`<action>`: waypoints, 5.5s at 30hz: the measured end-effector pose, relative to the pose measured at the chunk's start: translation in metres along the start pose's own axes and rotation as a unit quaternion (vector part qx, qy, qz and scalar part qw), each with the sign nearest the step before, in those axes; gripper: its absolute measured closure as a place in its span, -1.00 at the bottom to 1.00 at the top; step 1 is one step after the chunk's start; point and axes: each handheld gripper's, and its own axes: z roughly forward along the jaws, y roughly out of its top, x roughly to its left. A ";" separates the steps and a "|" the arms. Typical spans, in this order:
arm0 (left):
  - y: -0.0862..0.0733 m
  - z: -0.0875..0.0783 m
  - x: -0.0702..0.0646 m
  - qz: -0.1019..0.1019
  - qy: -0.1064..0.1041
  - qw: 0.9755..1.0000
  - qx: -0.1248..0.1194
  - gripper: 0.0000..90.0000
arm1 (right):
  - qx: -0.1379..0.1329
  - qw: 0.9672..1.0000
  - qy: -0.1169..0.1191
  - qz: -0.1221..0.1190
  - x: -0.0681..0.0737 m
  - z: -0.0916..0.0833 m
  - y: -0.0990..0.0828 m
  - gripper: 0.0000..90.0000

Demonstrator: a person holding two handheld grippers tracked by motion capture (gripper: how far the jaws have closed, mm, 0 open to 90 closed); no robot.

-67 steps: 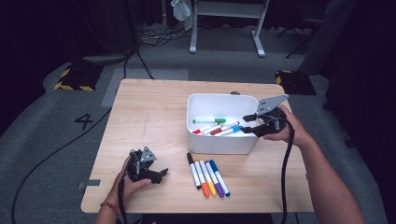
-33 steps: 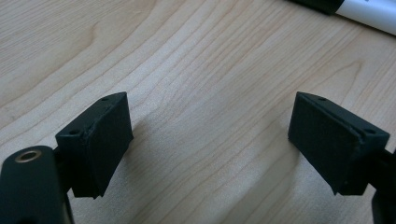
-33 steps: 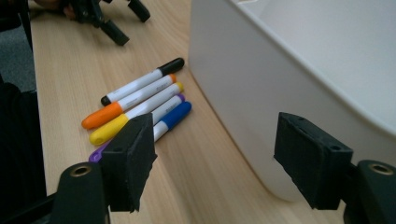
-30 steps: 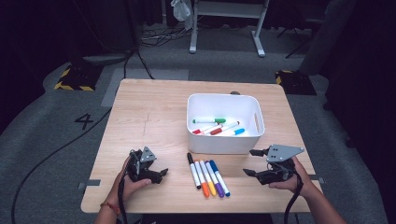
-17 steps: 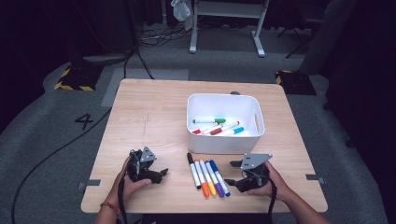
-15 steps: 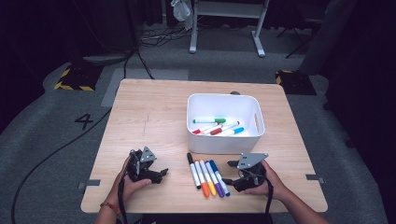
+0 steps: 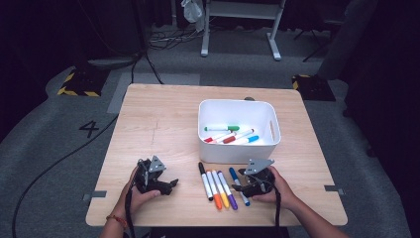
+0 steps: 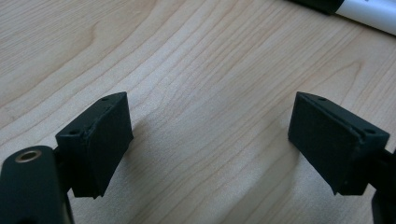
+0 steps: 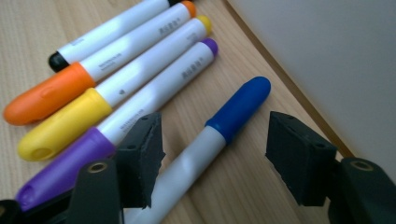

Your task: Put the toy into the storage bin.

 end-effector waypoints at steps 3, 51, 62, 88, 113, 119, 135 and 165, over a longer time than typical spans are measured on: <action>0.000 0.000 0.000 0.000 0.000 1.000 0.000 -0.70 | 0.001 1.000 -0.010 0.018 -0.007 -0.002 -0.002 -0.10; 0.000 0.000 0.000 0.000 -0.001 1.000 0.000 -0.70 | -0.126 0.991 -0.039 -0.003 -0.033 -0.146 0.022 0.66; 0.000 0.000 0.000 -0.001 -0.001 1.000 0.000 -0.70 | -0.127 0.989 -0.066 -0.023 -0.048 -0.172 0.056 0.66; 0.000 0.000 0.000 -0.001 -0.001 1.000 0.000 -0.70 | -0.121 0.990 -0.048 -0.054 -0.086 -0.148 0.131 0.66; 0.000 0.000 0.000 0.000 -0.001 1.000 0.000 -0.70 | 0.025 0.996 0.009 -0.086 -0.081 -0.063 0.121 0.66; 0.000 0.000 0.000 -0.001 -0.001 1.000 0.000 -0.70 | 0.054 0.995 0.013 -0.084 -0.080 -0.052 0.123 0.65; 0.000 0.000 0.000 -0.001 -0.001 1.000 0.000 -0.70 | -0.014 0.999 -0.012 -0.036 -0.084 -0.068 0.113 0.27; 0.000 0.000 0.000 -0.001 -0.001 1.000 0.000 -0.70 | -0.094 0.995 0.023 -0.036 0.005 -0.083 0.032 -0.10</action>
